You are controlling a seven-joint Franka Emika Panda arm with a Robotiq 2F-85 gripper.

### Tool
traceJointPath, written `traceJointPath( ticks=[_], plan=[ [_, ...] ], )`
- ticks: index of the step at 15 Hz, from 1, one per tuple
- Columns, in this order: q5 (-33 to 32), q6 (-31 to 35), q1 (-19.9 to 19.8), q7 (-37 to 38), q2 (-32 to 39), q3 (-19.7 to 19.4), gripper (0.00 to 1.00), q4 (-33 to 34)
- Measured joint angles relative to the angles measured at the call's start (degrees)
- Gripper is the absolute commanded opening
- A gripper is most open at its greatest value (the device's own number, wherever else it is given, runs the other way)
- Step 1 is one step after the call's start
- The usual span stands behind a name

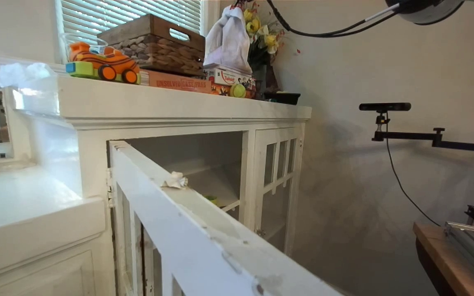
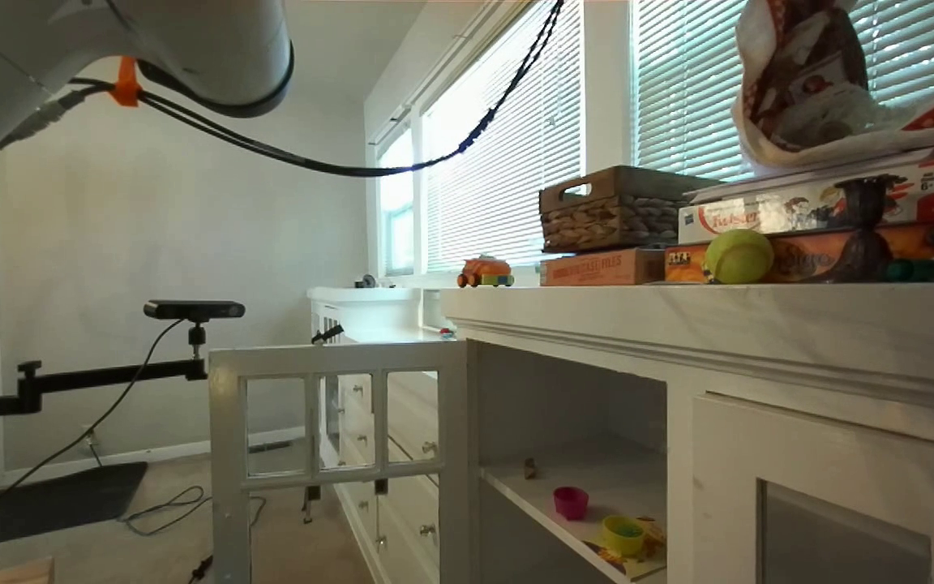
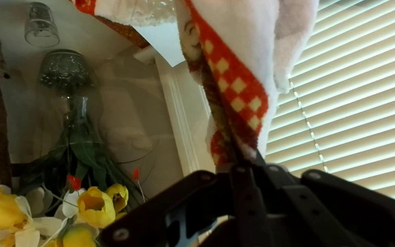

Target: Remove the cloth from the basket

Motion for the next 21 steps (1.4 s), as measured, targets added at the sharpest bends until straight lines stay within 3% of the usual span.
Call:
traceJointPath(
  ticks=[10, 11, 12, 14, 21],
  plan=[
    [-0.3, 0.4, 0.0, 5.1, 4.7, -2.8, 0.01, -0.6],
    [-0.3, 0.4, 0.0, 5.2, 5.0, -2.9, 0.29, -0.6],
    [-0.4, 0.3, 0.0, 5.4, 5.4, -3.1, 0.29, -0.6],
    [-1.0, 0.1, 0.0, 5.8, 5.8, -3.5, 0.42, -0.6],
    [-2.1, -1.4, 0.2, 6.5, 6.2, -4.1, 0.91, -0.5]
  ],
)
